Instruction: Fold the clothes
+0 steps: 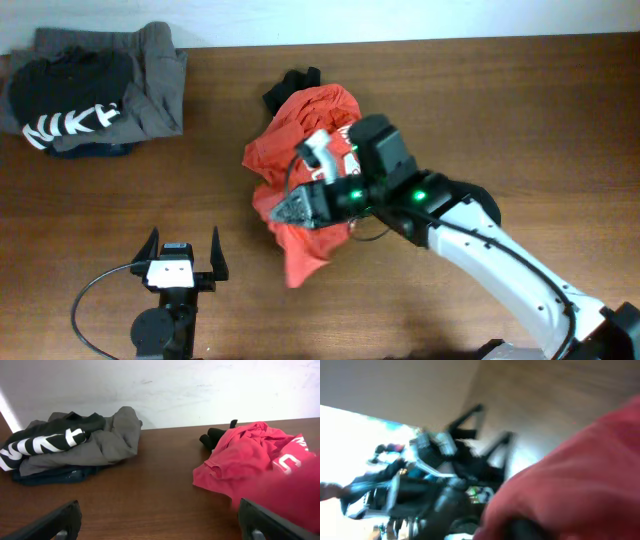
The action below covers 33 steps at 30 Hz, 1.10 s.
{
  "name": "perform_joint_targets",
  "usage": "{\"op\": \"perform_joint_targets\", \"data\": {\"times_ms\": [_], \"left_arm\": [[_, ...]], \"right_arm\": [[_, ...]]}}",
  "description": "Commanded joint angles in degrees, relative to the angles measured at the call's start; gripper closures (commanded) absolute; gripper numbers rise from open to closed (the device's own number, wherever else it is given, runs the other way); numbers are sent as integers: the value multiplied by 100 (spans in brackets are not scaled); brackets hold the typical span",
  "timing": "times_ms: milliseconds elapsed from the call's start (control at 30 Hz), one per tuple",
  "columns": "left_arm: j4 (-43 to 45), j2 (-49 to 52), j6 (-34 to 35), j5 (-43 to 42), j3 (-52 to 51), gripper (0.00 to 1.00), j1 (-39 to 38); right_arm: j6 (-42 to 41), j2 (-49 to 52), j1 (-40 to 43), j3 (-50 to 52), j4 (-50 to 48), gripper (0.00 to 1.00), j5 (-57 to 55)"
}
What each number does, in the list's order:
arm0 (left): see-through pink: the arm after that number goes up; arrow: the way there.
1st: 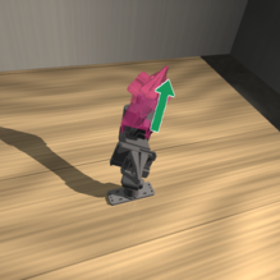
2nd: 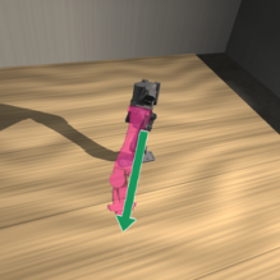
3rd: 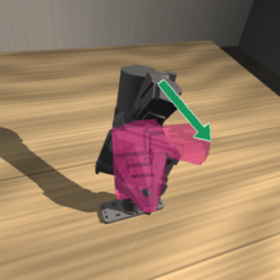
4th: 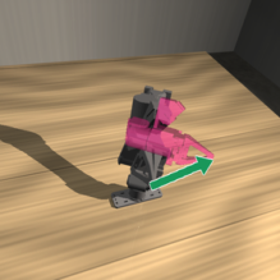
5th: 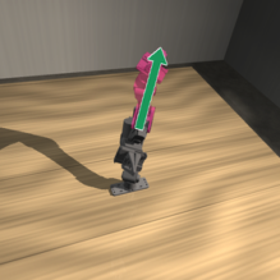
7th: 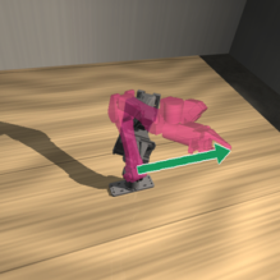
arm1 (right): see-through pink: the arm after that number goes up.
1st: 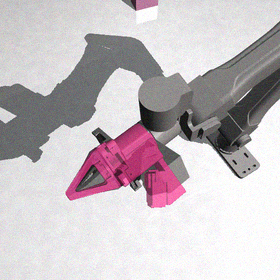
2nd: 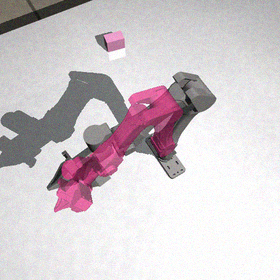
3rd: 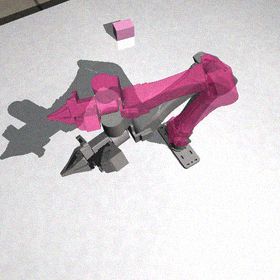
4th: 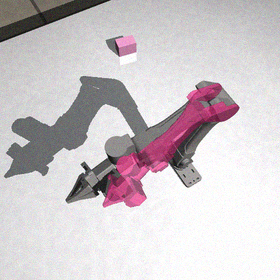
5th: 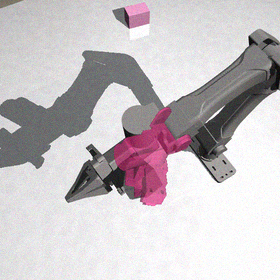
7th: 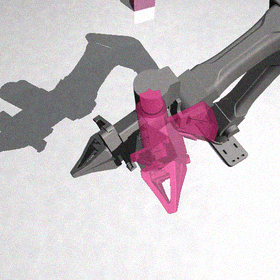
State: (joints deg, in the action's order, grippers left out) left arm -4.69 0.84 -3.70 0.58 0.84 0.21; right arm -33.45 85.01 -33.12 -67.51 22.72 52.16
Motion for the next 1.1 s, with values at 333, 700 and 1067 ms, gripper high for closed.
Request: {"op": "perform_joint_targets", "data": {"times_ms": [333,700,1067], "left_arm": [[-7,-39,-92,-83,-31,1,44],[-7,-39,-92,-83,-31,1,44],[-7,-39,-92,-83,-31,1,44]], "right_arm": [[949,-105,1801,-459,2441,1,-3067],[1700,140,2645,-411,3147,1,-4109],[1690,1672,2643,-411,2553,1,-4520]]}}
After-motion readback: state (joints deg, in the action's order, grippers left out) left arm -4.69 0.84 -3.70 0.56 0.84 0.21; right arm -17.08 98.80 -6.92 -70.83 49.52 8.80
